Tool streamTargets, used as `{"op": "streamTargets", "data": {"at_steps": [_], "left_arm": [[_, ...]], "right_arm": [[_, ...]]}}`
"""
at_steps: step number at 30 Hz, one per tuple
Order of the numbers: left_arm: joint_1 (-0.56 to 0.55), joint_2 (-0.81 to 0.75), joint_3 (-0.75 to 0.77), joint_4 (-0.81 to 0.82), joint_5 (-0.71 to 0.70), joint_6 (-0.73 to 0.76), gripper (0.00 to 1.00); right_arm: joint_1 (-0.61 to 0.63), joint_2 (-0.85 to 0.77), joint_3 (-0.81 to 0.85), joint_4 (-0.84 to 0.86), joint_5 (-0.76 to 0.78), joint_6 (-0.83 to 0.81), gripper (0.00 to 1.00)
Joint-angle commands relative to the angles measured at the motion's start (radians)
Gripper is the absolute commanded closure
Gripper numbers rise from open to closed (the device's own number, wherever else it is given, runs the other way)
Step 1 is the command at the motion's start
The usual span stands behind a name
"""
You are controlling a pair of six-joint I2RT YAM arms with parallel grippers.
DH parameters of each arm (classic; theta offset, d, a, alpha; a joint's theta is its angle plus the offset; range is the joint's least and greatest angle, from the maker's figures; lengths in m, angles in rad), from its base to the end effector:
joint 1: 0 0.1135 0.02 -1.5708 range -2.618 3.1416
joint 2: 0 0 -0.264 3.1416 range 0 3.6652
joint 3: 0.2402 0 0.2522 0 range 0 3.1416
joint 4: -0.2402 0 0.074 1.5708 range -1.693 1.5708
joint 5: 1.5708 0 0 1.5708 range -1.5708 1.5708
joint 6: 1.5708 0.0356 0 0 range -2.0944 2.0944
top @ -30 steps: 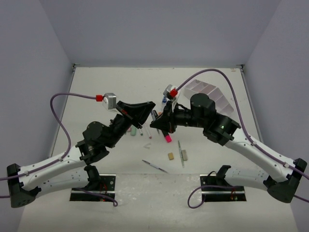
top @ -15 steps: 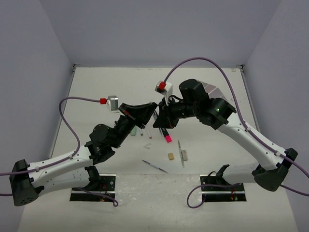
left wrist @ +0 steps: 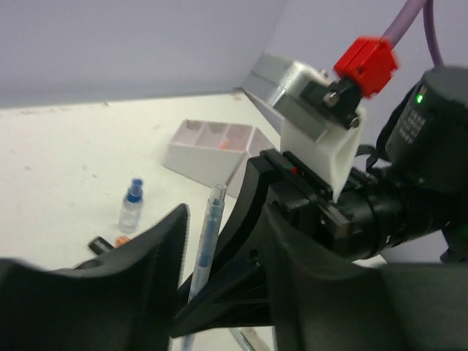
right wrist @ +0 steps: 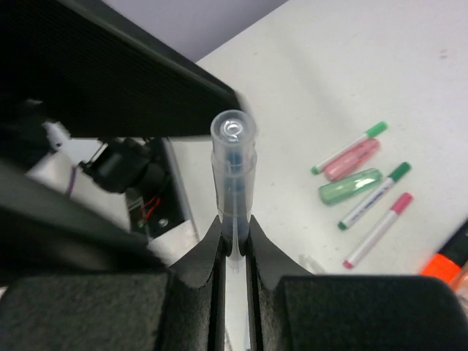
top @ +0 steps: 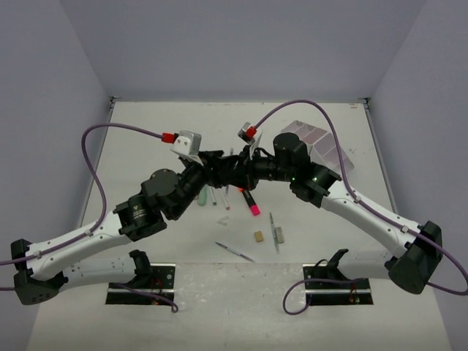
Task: Sort the stationery into containers
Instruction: Close the pen cap on the pen, then place the pen in the storage box.
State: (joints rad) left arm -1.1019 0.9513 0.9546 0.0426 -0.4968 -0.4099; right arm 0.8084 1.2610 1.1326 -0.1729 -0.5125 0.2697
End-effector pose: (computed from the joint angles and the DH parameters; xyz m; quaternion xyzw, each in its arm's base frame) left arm 0.1130 -0.1856 0.3941 0.0598 0.6901 -0.3573 0.6265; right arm 0.1880 0.2221 0.3619 -0.3521 0.7109 0.4696 0.3875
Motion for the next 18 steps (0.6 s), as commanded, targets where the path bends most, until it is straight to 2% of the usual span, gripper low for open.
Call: {"op": "streamTargets", "data": {"at_steps": [1,2,5,8,11,14,18], "left_arm": [[-0.039,-0.025,0.147,-0.03,-0.168,-0.039,0.31],[-0.038,-0.037,0.173,-0.037,-0.215,-0.045,0.17],[-0.038,-0.047,0.258,-0.113,-0.366,-0.051,0.06],[-0.038,-0.057,0.3,-0.173,-0.425,-0.03,0.04],[-0.038,-0.087,0.234,-0.202,-0.436,-0.033,0.02],[-0.038,-0.117,0.148,-0.254,-0.4,-0.112,0.01],[-0.038,-0.14,0.048,-0.304,-0.318,-0.183,0.01]], "right_arm": [[-0.036,0.009,-0.043,0.176,0.121,0.021,1.0],[-0.041,0.007,-0.054,0.203,0.117,0.029,1.0],[-0.076,0.001,-0.076,0.211,0.14,0.035,1.0],[-0.117,-0.02,-0.086,0.208,0.237,0.022,1.0],[-0.154,-0.031,-0.065,0.171,0.588,-0.01,1.0],[-0.285,0.02,0.01,0.089,0.817,0.014,1.0],[-0.438,0.114,0.069,0.087,0.979,0.013,1.0]]}}
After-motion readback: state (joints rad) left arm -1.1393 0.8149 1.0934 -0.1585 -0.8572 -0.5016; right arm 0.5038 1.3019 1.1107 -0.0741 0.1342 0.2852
